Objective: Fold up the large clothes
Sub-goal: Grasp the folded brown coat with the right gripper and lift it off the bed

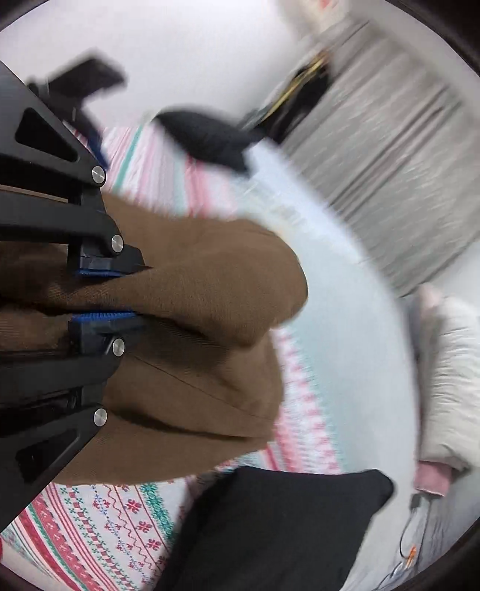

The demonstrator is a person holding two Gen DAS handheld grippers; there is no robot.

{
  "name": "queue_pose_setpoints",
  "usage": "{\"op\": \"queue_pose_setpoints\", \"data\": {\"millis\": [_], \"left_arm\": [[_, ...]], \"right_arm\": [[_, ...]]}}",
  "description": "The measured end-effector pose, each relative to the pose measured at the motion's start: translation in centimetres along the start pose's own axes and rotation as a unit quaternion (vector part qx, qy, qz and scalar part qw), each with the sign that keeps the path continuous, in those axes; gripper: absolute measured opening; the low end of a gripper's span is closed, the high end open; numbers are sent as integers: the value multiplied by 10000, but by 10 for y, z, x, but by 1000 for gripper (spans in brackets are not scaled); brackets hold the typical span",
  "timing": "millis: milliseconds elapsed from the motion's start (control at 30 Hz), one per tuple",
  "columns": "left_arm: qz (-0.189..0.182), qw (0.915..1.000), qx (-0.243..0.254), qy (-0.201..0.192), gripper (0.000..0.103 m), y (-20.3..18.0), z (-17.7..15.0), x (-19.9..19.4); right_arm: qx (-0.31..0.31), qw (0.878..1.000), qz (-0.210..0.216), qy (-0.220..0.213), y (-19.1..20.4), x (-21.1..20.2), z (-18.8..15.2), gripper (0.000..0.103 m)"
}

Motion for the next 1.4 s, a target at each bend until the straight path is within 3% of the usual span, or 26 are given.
{"op": "queue_pose_setpoints", "data": {"millis": [100, 200, 267, 333, 433, 567, 667, 733, 833, 967, 1000, 1100, 1167, 1200, 1233, 1300, 1333, 1400], "left_arm": [[-147, 9998, 129, 22, 86, -8, 0, -1], [-230, 9996, 141, 130, 86, -14, -3, 6], [-395, 9990, -65, 200, 86, -15, 1, 14], [-561, 9974, -332, 308, 86, -11, 7, 21], [-830, 9920, -774, 557, 86, -5, 15, 34], [-1104, 9829, -1186, 880, 91, -5, 15, 51], [-1054, 9806, -1283, 1044, 102, -8, 12, 61], [-1121, 9767, -1383, 1201, 102, -10, 8, 70], [-1485, 9600, -1819, 1528, 103, -11, -1, 83], [-2297, 9162, -2555, 2061, 103, -17, -15, 99], [-2437, 9094, -2640, 2094, 103, -19, -17, 102], [-2438, 9135, -2601, 1959, 102, -25, -13, 102], [-2291, 9223, -2508, 1845, 91, -30, -10, 99], [-2122, 9296, -2424, 1789, 87, -31, -9, 95], [-1999, 9351, -2359, 1732, 76, -33, -7, 91], [-1782, 9477, -2125, 1581, 63, -36, -2, 75], [-1775, 9508, -2052, 1494, 59, -38, 0, 64], [-1681, 9564, -1963, 1360, 59, -36, 6, 41]], "right_arm": [[-241, 9962, -697, -469, -26, -31, -13, 12], [281, 9924, -1197, -8, -93, -11, -42, 17], [703, 9928, -969, -39, -118, -8, -58, 29], [967, 9934, -576, -207, -118, -17, -58, 48], [1200, 9914, -428, -315, -114, -31, -54, 72], [1550, 9878, 108, -80, -116, -25, -62, 77], [1725, 9846, 183, 199, -122, -21, -72, 81], [1784, 9829, 213, 413, -121, -6, -77, 86], [1779, 9820, 185, 609, -120, 5, -82, 90], [1906, 9778, 278, 826, -125, 28, -88, 94], [1991, 9753, 371, 876, -124, 38, -91, 95], [2110, 9716, 728, 782, -121, 50, -94, 97], [2066, 9730, 716, 738, -119, 50, -97, 96], [2032, 9739, 702, 728, -115, 53, -97, 87], [2033, 9729, 842, 706, -103, 58, -98, 62], [1997, 9732, 957, 619, -89, 52, -94, 43], [1785, 9781, 911, 559, -77, 47, -90, 37], [1535, 9821, 955, 538, -50, 36, -85, 34]]}}
Point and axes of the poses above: each gripper's, at about its wrist camera, not at the fingertips, and x roughly the way its jaws point, y to its left, z to its top, the point moved 9 cm from there along x, roughly the way its jaws point, and after that the axes turned 10 degrees about z, right-handed, at the moved point
